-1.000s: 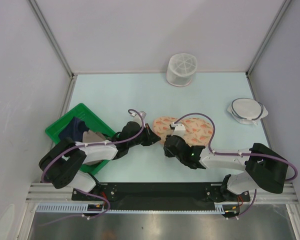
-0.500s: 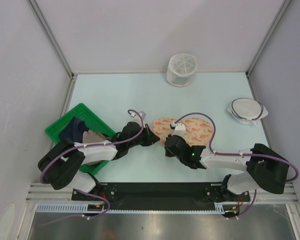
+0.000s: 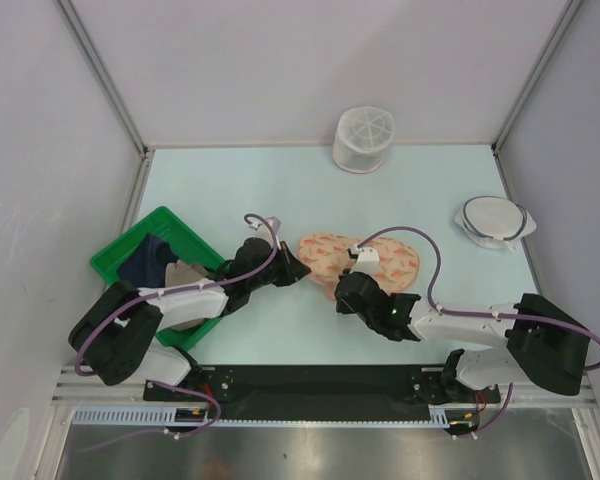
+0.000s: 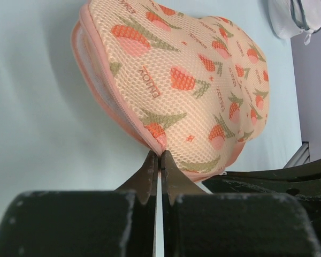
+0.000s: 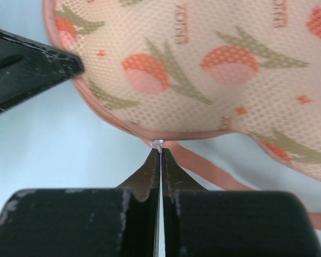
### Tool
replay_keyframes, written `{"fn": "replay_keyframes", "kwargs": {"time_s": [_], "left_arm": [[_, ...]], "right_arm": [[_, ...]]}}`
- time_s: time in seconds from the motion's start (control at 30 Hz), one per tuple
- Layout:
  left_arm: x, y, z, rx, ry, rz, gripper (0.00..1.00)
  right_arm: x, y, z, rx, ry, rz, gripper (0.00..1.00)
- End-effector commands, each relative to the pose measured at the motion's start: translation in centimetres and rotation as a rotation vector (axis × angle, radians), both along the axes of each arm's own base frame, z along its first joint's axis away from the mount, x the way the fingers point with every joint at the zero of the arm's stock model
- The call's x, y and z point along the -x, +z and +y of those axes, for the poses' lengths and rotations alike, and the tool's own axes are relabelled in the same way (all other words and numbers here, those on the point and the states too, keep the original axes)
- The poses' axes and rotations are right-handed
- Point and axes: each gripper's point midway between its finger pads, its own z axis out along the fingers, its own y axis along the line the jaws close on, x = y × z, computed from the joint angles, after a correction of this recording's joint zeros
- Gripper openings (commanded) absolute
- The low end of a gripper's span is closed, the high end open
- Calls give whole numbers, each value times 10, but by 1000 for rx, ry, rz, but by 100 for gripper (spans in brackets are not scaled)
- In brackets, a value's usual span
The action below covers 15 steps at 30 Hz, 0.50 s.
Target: Unzip the laundry bag and remove the bra
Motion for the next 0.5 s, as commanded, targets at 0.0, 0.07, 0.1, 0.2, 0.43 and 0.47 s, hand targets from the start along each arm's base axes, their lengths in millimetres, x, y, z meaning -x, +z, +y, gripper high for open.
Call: {"fn": "replay_keyframes", "kwargs": {"time_s": [0.0,0.07,0.1,0.2,0.43,0.47], "left_arm": [[-15,4,20,-36,49,-51,0],[-17,3,23,-44,56,-51,0],[-18,1,25,-46,60,-49,0],[-22,1,27,-56,66,-54,0],[-37,1,27,-79,69,-62,0],[-40,-2,27,-87,70,-58,0]], "right_arm": [[-2,-4,-23,40,-72,-9,0],[-1,-5,-25,40,-78,-5,0],[1,-7,-28,45,-81,-1,0],[2,-10,-32,52,-90,6,0],[4,-11,-37,57,-95,10,0],[4,-11,-36,57,-90,12,0]]}}
